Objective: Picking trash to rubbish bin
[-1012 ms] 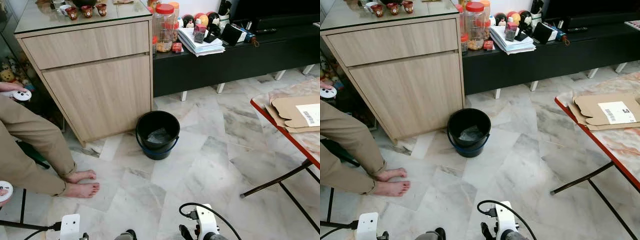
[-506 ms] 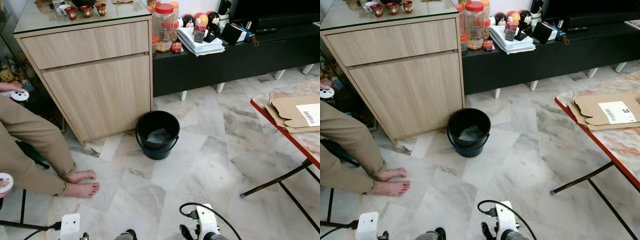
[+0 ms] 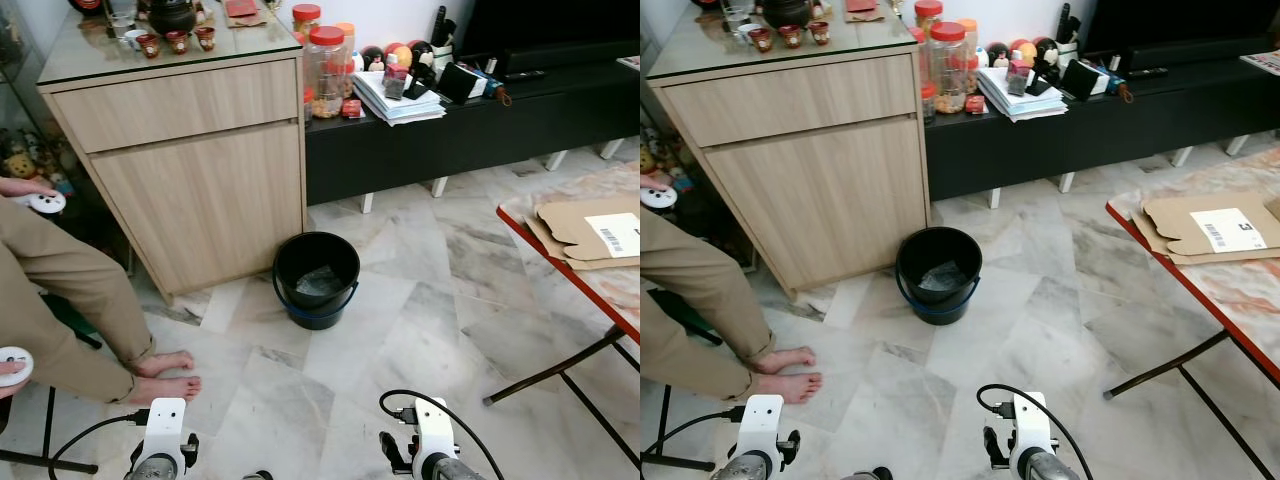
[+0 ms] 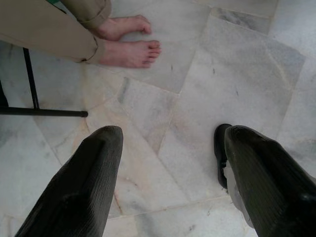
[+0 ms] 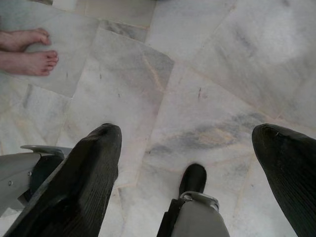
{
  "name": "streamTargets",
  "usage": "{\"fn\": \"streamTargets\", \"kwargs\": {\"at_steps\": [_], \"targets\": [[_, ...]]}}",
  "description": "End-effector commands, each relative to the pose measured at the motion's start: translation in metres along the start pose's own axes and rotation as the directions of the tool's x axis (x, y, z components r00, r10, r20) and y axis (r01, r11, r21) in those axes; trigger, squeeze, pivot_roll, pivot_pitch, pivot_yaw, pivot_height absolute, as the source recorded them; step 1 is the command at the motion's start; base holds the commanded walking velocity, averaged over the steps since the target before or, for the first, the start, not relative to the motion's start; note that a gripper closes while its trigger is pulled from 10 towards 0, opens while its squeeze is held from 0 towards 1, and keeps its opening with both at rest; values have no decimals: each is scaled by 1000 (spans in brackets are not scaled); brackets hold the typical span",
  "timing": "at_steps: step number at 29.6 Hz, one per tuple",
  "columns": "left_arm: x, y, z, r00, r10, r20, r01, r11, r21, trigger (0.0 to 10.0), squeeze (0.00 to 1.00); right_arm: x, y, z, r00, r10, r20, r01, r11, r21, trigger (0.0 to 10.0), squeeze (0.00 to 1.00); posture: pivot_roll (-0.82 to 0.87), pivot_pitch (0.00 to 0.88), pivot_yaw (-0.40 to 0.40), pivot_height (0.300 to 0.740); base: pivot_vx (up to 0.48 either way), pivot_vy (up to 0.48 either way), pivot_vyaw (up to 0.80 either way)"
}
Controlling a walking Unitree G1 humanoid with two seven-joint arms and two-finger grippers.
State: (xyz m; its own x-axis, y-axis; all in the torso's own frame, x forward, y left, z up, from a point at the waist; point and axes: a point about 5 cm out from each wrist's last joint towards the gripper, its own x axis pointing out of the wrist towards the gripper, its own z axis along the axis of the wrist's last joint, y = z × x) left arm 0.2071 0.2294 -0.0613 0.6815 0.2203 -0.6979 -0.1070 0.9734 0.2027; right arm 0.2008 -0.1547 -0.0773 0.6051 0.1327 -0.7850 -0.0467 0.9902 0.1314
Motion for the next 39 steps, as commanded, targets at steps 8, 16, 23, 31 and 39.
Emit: {"fn": "streamTargets", "kwargs": {"at_steps": [8,16,23,31,39], "targets": [[1,1,2,1000,4,8,-4,1000,20,10000,0,0,-3,0,999,-34,4,34,999,17,10000,0,120,89,-9,728,0,0,0],[3,-3,15,999,-11,40,10,1000,29,10000,0,-3,-19,4,993,-119,24,117,991,72,10000,0,102,93,7,728,0,0,0],[4,-5,18,999,-18,47,16,999,35,10000,0,-4,-25,4,988,-154,26,151,984,92,10000,0,100,98,6,728,0,0,0],[3,-3,15,999,-14,45,12,999,35,10000,0,-5,-27,4,985,-167,33,162,981,109,10000,0,108,94,3,728,0,0,0],[3,-6,13,999,-22,45,21,999,28,10000,0,-3,-21,4,989,-142,31,139,985,100,10000,0,116,91,-2,728,0,0,0]]}}
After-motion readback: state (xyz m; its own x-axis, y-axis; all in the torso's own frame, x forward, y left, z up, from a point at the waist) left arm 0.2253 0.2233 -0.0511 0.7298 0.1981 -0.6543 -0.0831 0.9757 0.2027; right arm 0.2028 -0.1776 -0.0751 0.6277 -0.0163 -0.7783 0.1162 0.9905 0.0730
